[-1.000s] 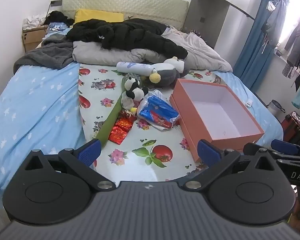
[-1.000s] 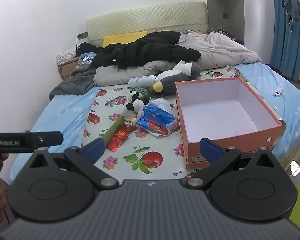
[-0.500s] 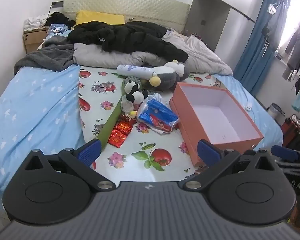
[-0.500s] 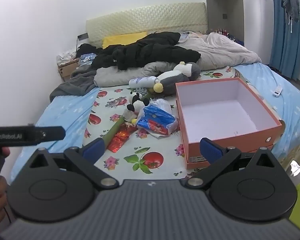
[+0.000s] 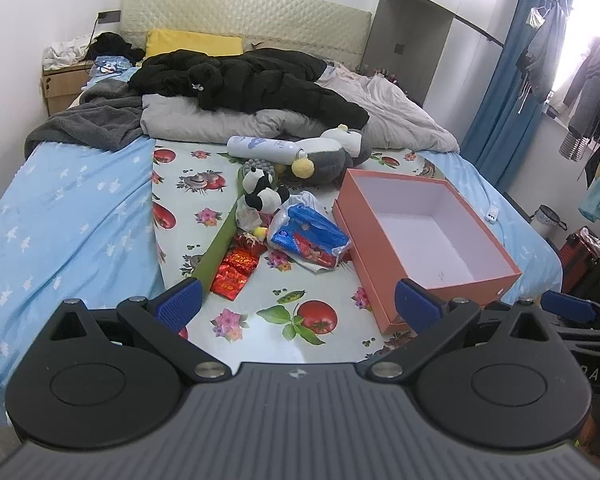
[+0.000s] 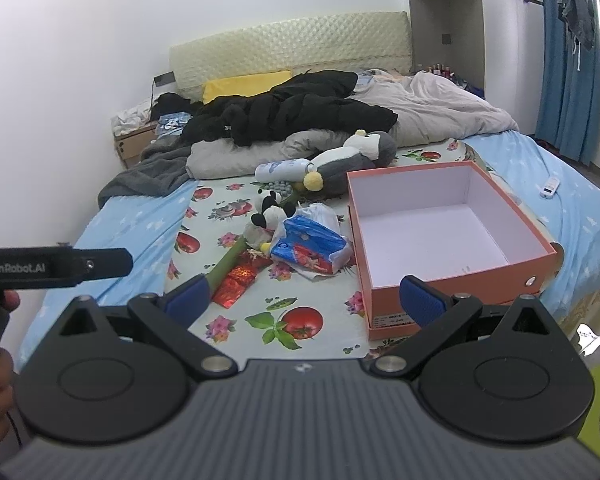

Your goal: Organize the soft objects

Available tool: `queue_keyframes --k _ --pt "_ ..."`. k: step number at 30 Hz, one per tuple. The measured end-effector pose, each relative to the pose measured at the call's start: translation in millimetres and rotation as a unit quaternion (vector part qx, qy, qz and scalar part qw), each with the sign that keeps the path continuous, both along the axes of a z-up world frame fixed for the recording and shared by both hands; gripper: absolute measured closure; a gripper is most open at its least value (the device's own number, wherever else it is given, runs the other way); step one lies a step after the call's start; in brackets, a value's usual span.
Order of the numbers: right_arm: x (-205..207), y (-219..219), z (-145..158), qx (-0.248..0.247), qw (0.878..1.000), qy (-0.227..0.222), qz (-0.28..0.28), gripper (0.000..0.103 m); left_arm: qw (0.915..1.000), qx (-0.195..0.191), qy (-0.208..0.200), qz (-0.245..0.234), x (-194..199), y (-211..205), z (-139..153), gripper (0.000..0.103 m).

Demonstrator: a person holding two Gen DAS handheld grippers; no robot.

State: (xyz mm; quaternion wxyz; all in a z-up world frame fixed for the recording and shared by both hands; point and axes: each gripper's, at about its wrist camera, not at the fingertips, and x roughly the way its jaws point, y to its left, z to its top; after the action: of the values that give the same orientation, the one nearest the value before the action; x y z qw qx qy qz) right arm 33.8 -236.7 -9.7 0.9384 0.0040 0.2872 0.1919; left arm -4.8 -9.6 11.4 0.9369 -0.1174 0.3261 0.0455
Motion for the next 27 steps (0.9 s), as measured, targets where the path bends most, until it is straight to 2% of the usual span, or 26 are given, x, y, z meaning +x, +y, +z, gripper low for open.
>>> queue_keyframes --k 17,27 --pt "1.0 1.2 -2.1 -0.001 1.000 0.003 0.001 0.000 0.9999 0.004 0.014 0.001 0.7 0.6 -2.9 0.000" --pt "0.5 1.5 -4.5 -0.002 1.000 0.006 0.003 0.000 0.9999 0.014 0.004 0.007 0.0 4.1 -1.7 0.000"
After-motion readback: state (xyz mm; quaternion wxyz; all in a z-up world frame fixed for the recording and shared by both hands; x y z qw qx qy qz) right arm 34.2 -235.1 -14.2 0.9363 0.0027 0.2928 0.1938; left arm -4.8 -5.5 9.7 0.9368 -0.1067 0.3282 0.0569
